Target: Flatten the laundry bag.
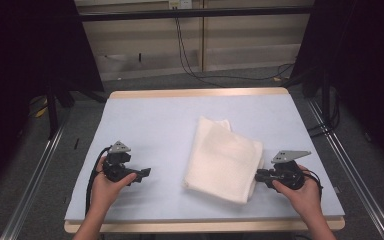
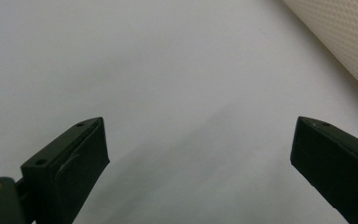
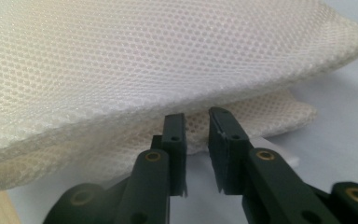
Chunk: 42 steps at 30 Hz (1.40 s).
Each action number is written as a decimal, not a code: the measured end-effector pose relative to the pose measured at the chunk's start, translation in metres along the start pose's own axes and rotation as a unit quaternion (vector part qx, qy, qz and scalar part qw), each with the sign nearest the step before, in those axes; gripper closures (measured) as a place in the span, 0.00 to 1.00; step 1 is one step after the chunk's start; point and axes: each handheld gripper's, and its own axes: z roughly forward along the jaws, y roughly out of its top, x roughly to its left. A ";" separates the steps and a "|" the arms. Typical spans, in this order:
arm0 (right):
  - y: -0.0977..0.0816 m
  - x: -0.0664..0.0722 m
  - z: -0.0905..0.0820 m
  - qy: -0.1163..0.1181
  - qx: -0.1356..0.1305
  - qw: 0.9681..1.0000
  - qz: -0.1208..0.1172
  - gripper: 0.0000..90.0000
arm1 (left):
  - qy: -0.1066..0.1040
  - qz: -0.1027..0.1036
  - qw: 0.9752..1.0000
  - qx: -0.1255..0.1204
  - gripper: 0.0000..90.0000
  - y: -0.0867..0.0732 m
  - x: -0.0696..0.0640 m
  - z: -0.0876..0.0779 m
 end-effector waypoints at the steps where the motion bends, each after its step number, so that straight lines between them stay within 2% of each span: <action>1: 0.001 0.001 0.001 0.000 -0.003 1.000 -0.002 0.88 | 0.000 0.000 1.000 0.000 0.04 0.000 0.000 0.000; 2: 0.001 0.001 0.001 0.000 -0.003 1.000 -0.002 0.88 | -0.001 0.000 1.000 0.001 0.04 0.000 -0.001 0.000; 3: 0.003 0.003 0.004 0.012 -0.002 1.000 -0.007 0.89 | -0.004 0.000 1.000 0.003 0.04 0.001 -0.002 0.001; 5: 0.004 0.004 0.006 0.012 0.003 1.000 -0.008 0.89 | -0.003 0.000 1.000 0.002 0.04 0.001 -0.003 0.002; 6: 0.007 0.007 0.010 0.012 0.008 1.000 -0.017 0.89 | -0.007 0.000 1.000 0.002 0.04 0.001 -0.003 0.002; 7: 0.009 0.008 0.012 0.014 0.003 1.000 -0.022 0.90 | -0.008 0.000 1.000 0.000 0.04 0.001 -0.003 0.001; 9: 0.010 0.009 0.012 0.014 0.003 1.000 -0.020 0.90 | -0.007 0.006 1.000 0.004 0.04 0.001 -0.003 0.001; 10: 0.012 0.010 0.012 0.016 0.000 1.000 -0.022 0.90 | -0.005 0.001 1.000 0.001 0.05 0.001 -0.004 0.001; 11: 0.015 0.010 0.012 0.021 -0.010 0.999 -0.022 0.90 | -0.006 0.005 1.000 0.005 0.05 0.001 -0.003 0.001; 13: 0.016 0.011 0.012 0.021 -0.011 0.999 -0.021 0.90 | -0.009 0.003 1.000 0.002 0.05 0.001 -0.006 0.002; 14: 0.018 0.011 0.012 0.020 -0.015 0.999 -0.020 0.90 | -0.016 0.015 1.000 0.013 0.05 0.001 -0.006 0.003; 21: 0.023 0.011 0.011 0.028 -0.020 0.999 -0.018 0.92 | -0.027 0.022 0.999 0.008 0.05 0.003 -0.014 0.005; 27: 0.028 0.010 0.010 0.032 -0.026 0.999 -0.014 0.93 | -0.046 0.031 0.998 0.009 0.05 0.007 -0.025 0.007; 30: 0.028 0.010 0.011 0.029 -0.021 0.999 -0.013 0.93 | -0.062 0.045 0.997 0.010 0.04 0.010 -0.034 0.009; 33: 0.026 0.010 0.012 0.028 -0.020 0.999 -0.011 0.93 | -0.078 0.048 0.996 0.005 0.04 0.012 -0.043 0.010; 37: 0.024 0.010 0.014 0.030 -0.015 0.999 -0.012 0.93 | -0.089 0.062 0.994 0.007 0.04 0.016 -0.055 0.014; 40: 0.024 0.011 0.016 0.031 -0.016 0.999 -0.008 0.93 | -0.108 0.063 0.992 0.004 0.04 0.016 -0.061 0.017; 42: 0.024 0.012 0.016 0.032 -0.014 0.999 -0.009 0.93 | -0.118 0.073 0.990 0.011 0.03 0.017 -0.067 0.017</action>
